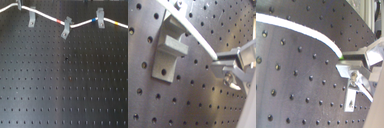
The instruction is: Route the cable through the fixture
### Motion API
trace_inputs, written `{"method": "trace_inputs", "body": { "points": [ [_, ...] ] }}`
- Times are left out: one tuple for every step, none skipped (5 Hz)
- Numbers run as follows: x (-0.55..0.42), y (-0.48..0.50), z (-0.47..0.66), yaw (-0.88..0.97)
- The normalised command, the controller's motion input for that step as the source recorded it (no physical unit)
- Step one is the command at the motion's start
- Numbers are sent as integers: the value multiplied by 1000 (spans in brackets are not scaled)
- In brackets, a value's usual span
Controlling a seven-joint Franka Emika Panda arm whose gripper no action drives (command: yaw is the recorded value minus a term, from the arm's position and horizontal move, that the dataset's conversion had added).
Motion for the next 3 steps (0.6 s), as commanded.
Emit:
{"method": "trace_inputs", "body": {
  "points": [
    [5,5,381,-331],
    [13,-1,298,-651],
    [7,3,255,-705]
  ]
}}
